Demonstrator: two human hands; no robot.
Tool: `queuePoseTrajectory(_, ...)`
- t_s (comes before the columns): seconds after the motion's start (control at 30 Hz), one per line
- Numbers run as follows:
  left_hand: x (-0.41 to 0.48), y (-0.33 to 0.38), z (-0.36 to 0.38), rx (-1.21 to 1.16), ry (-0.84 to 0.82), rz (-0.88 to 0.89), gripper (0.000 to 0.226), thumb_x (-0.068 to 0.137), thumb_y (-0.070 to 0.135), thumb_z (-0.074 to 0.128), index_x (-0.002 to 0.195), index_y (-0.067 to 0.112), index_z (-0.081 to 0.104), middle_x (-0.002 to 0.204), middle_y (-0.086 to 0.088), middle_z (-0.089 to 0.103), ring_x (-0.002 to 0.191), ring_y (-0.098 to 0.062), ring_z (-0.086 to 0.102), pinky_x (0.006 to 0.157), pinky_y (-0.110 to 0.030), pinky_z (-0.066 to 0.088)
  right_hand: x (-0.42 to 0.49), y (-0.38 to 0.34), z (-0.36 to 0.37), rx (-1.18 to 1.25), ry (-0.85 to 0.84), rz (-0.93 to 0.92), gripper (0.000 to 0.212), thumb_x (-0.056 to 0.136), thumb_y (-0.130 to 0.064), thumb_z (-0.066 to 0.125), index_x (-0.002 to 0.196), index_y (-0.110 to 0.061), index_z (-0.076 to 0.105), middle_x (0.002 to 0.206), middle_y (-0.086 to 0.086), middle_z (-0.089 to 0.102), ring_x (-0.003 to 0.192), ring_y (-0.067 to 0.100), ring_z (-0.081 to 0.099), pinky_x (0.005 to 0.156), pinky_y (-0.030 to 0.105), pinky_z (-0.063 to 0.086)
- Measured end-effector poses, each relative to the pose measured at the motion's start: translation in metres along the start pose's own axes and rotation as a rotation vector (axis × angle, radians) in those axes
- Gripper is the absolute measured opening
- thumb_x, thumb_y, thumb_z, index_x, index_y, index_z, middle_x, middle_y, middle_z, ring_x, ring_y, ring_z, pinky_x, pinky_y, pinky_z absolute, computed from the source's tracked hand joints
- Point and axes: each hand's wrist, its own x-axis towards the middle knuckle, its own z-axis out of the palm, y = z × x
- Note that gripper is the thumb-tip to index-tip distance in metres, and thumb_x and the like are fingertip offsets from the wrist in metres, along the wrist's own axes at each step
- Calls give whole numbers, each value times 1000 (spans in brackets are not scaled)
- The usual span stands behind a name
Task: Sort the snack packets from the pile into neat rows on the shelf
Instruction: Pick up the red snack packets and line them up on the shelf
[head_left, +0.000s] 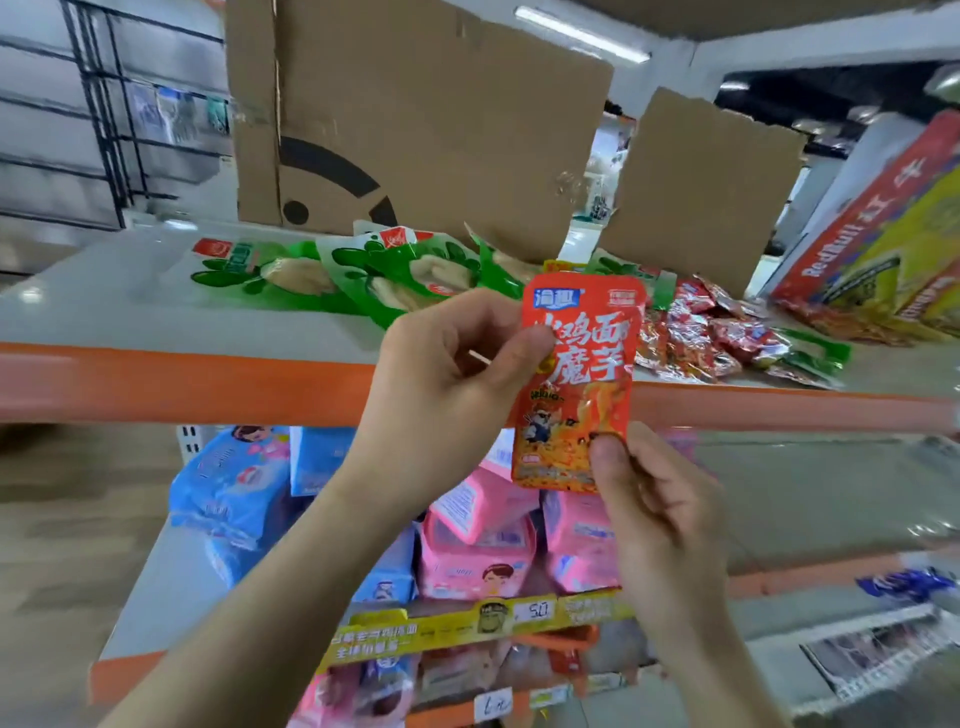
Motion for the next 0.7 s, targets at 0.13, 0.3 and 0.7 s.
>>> queuePoseTrajectory(0.13, 2, 8, 37, 12, -55, 39, 25, 92, 22, 61, 82, 0, 62, 77, -16, 66, 74, -35, 60, 63, -45, 51, -7, 8, -32, 17, 88, 31, 55, 94, -40, 52, 78, 13, 51, 71, 32, 46, 61, 34, 40, 55, 50, 35)
queuePoseTrajectory(0.3, 8, 17, 98, 52, -58, 62, 20, 91, 21, 62, 78, 6, 64, 71, -9, 64, 66, -24, 55, 61, -36, 47, -14, 21, -89, 145, 148, 88, 49, 93, -41, 56, 88, 8, 58, 75, 35, 52, 72, 21, 45, 63, 44, 39)
queuePoseTrajectory(0.7, 7, 13, 319, -18, -184, 58, 22, 91, 22, 63, 74, 10, 60, 64, -1, 55, 63, -8, 44, 59, -30, 37, -37, 59, -296, -59, 296, 121, 15, 90, -24, 59, 82, -15, 67, 72, 7, 63, 67, 27, 57, 60, 35, 45)
